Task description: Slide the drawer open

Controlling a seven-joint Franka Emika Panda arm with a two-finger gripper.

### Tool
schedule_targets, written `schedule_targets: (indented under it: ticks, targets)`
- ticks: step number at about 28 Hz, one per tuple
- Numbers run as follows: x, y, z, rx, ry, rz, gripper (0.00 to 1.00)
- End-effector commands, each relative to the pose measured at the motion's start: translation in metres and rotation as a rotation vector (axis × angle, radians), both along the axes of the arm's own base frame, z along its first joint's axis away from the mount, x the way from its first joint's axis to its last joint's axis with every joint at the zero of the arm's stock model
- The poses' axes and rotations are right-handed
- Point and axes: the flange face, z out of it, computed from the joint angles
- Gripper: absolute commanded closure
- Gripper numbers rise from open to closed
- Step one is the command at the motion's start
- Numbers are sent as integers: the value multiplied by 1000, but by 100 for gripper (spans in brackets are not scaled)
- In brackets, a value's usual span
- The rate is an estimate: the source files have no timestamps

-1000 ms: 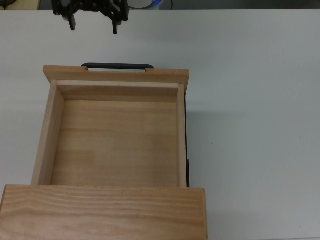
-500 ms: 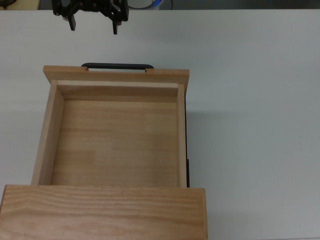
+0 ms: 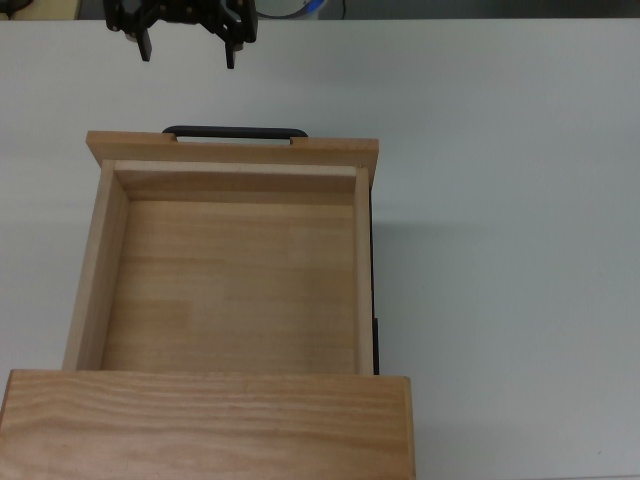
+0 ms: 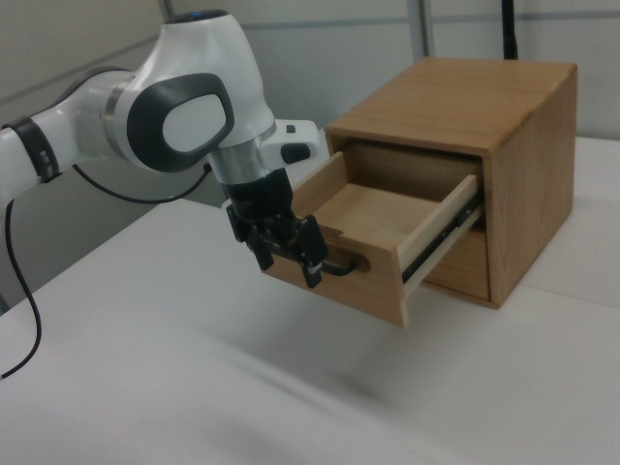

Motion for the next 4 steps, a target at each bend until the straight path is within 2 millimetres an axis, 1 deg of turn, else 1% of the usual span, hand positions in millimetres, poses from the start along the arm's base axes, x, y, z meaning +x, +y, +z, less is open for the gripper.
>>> schedule_targets:
  ticks: [1, 4]
  targets:
    - [1, 0, 2, -8, 21, -15, 0]
    - [1, 0, 2, -8, 21, -15, 0]
